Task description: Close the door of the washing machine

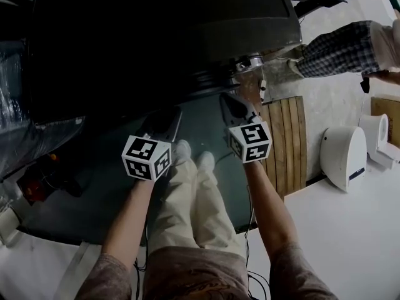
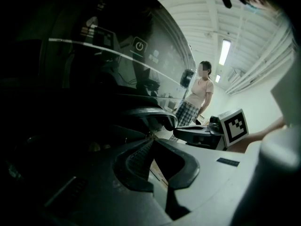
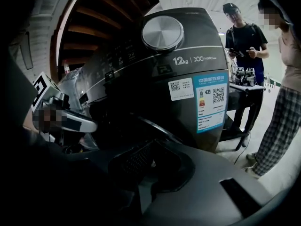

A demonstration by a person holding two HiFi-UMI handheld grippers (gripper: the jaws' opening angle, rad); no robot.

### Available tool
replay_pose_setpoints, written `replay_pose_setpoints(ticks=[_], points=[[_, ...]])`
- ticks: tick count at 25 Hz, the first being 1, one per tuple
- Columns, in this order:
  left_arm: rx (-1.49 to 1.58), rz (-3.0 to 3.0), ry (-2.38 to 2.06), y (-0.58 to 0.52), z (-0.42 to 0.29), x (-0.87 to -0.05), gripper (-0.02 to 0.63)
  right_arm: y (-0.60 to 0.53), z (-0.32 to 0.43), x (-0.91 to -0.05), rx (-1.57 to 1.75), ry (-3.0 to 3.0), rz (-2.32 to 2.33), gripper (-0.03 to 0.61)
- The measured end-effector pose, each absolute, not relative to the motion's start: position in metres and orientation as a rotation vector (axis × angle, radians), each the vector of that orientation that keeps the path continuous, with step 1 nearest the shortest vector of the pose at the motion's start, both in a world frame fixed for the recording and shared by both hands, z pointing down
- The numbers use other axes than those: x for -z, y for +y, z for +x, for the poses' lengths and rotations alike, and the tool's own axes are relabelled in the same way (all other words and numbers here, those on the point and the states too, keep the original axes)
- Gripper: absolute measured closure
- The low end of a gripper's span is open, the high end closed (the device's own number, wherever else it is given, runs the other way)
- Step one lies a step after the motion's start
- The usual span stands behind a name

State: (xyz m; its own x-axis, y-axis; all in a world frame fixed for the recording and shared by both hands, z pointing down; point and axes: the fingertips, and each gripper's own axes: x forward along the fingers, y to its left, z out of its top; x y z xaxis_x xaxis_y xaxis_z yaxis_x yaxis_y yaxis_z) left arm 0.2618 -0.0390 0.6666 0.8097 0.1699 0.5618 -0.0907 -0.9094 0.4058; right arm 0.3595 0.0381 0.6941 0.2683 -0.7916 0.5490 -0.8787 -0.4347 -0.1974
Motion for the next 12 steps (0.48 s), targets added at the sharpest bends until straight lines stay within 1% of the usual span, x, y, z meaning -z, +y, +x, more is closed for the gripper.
replay_pose_setpoints(ticks=[12], points=[[-0.818, 2.534, 0.054, -0.0396, 0.2706, -0.669, 0.614, 0.0325, 0.3676, -0.6952, -0.91, -1.585, 2.401, 0.578]])
